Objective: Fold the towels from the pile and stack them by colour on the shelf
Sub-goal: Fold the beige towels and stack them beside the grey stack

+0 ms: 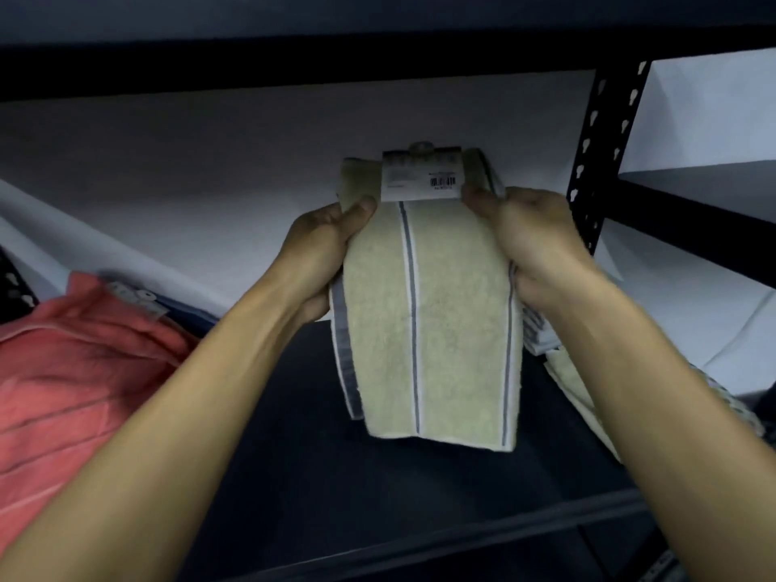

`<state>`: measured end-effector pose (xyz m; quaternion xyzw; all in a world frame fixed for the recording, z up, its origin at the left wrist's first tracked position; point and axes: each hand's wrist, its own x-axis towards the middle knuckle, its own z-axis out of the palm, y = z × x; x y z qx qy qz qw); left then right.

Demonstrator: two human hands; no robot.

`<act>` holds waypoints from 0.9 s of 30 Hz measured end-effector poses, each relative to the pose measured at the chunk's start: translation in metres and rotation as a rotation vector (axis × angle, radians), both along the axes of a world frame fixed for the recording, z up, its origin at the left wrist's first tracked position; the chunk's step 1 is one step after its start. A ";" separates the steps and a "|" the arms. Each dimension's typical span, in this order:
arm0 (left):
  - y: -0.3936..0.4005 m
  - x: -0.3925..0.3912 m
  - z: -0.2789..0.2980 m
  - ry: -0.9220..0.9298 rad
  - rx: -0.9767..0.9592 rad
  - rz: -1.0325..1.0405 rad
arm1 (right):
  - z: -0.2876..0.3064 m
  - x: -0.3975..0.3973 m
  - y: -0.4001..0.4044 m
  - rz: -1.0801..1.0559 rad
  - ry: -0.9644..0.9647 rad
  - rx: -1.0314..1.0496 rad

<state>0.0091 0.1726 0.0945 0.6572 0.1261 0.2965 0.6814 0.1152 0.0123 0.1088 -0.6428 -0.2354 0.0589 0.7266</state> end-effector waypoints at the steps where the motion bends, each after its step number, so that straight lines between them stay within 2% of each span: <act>1: 0.001 0.003 0.001 0.054 -0.017 0.003 | 0.002 0.006 0.005 0.001 0.044 -0.010; 4: 0.011 0.015 -0.015 0.244 -0.070 0.083 | -0.017 0.024 0.022 0.000 0.156 -0.073; 6: 0.019 0.020 -0.042 0.355 -0.120 0.148 | -0.049 0.036 0.032 0.017 0.236 -0.181; 8: 0.027 0.020 -0.075 0.466 -0.174 0.127 | -0.089 0.042 0.033 0.089 0.269 -0.325; 11: 0.032 0.012 -0.110 0.658 -0.158 0.079 | -0.139 0.039 0.026 0.169 0.287 -0.534; 14: 0.037 0.010 -0.124 0.654 -0.129 0.122 | -0.159 0.043 0.025 0.092 0.275 -0.503; 18: 0.045 0.018 -0.125 0.540 -0.072 0.156 | -0.157 0.045 0.031 0.099 0.235 -0.406; 20: 0.050 0.020 -0.129 0.502 -0.099 0.112 | -0.154 0.044 0.030 0.069 0.143 -0.502; 21: 0.050 0.019 -0.131 0.528 -0.059 0.090 | -0.153 0.043 0.028 0.043 0.050 -0.624; 23: 0.047 0.015 -0.136 0.610 0.144 0.110 | -0.154 0.035 0.020 -0.028 -0.231 -0.822; 25: 0.036 0.005 -0.135 0.638 0.451 0.261 | -0.152 0.016 0.007 -0.034 -0.485 -0.779; 27: 0.013 -0.017 -0.127 0.536 0.690 0.382 | -0.146 -0.008 -0.014 0.137 -0.597 -0.633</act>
